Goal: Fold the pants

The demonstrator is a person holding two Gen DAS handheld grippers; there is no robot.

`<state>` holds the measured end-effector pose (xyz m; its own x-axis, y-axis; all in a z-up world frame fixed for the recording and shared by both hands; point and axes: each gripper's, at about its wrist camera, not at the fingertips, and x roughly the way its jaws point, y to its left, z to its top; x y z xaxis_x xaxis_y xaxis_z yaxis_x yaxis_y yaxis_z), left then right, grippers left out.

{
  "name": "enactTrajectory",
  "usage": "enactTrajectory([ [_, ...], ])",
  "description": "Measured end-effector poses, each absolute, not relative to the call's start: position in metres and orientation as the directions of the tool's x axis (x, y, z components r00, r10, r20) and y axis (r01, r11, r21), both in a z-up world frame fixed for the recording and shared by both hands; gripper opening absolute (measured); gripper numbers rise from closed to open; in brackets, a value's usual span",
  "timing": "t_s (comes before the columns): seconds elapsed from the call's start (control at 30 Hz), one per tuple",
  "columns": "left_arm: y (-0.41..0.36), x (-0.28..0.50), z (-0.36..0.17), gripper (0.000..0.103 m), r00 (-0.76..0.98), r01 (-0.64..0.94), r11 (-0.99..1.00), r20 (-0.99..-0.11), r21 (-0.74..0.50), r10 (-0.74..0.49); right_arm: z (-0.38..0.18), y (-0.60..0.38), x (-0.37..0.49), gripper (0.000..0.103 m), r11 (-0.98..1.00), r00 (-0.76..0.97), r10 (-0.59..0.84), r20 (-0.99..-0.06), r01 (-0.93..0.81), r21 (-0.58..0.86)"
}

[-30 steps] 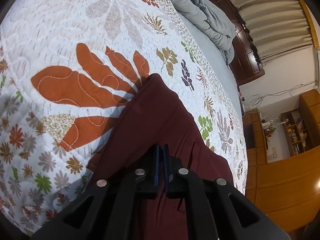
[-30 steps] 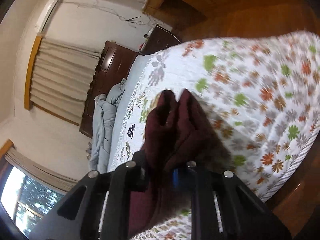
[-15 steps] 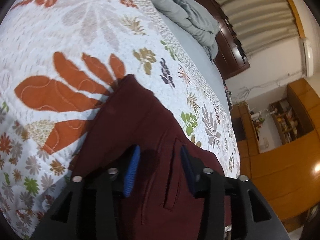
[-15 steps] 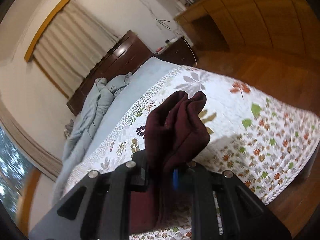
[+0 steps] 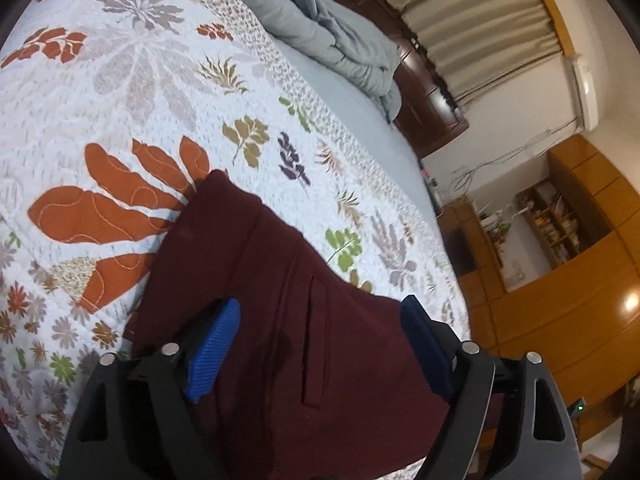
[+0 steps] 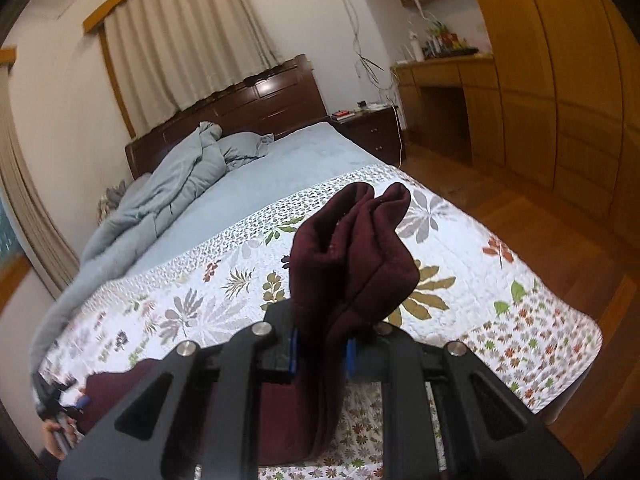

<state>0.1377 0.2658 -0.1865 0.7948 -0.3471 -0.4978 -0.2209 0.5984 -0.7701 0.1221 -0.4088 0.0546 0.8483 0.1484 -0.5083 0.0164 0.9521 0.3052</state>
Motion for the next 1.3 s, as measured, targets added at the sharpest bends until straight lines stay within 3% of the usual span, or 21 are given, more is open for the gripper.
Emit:
enactTrajectory([
  [0.7,0.287,0.117,-0.186,0.083,0.840,-0.174,0.521,-0.402,-0.836,-0.365,0.059,-0.265,0.138,0.015,0.984,0.837,0.084,-0.540,-0.156,-0.089],
  [1.07,0.293,0.113,-0.187,0.083,0.846,-0.150,0.497,-0.370,-0.855,-0.383,0.036,-0.183,0.141,0.015,0.928,0.816,0.068,-0.574,-0.263,-0.265],
  [1.3,0.296,0.109,-0.188,0.083,0.850,-0.135,0.483,-0.352,-0.865,-0.392,-0.006,-0.120,0.135,0.015,0.817,0.826,-0.017,-0.564,-0.314,-0.484],
])
